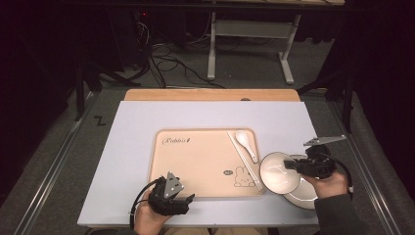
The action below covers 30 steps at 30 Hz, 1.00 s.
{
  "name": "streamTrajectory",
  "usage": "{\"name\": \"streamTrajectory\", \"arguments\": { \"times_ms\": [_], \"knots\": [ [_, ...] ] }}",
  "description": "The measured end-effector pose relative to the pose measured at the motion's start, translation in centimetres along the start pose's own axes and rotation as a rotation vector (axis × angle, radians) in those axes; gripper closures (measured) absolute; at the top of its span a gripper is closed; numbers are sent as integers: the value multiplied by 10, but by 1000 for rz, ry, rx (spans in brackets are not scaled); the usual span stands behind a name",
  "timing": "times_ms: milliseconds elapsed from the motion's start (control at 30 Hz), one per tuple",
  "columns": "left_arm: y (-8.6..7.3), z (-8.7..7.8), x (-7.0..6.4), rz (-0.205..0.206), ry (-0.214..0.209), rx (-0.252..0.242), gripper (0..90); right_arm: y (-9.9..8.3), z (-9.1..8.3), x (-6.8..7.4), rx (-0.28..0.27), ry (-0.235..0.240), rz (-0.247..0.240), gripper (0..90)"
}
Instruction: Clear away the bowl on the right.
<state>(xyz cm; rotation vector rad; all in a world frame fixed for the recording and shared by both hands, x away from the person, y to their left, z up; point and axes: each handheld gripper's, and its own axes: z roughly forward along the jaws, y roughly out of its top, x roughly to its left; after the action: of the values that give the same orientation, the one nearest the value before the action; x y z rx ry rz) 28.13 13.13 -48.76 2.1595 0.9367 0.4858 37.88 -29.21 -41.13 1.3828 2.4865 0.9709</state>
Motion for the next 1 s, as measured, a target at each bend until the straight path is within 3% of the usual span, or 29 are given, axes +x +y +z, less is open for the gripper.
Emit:
{"name": "streamTrajectory", "arguments": {
  "times_ms": [333,567,733,1000],
  "knots": [
    [-1,0,1,-7,-1,1,273,21,19,17,21,26,-45,832],
    [-2,1,0,2,-11,7,276,35,37,25,43,43,-46,832],
    [0,-4,1,3,7,-33,287,46,49,31,59,37,-44,832],
    [-2,-3,3,-10,3,-20,286,66,71,41,83,40,-37,831]
  ]
}}
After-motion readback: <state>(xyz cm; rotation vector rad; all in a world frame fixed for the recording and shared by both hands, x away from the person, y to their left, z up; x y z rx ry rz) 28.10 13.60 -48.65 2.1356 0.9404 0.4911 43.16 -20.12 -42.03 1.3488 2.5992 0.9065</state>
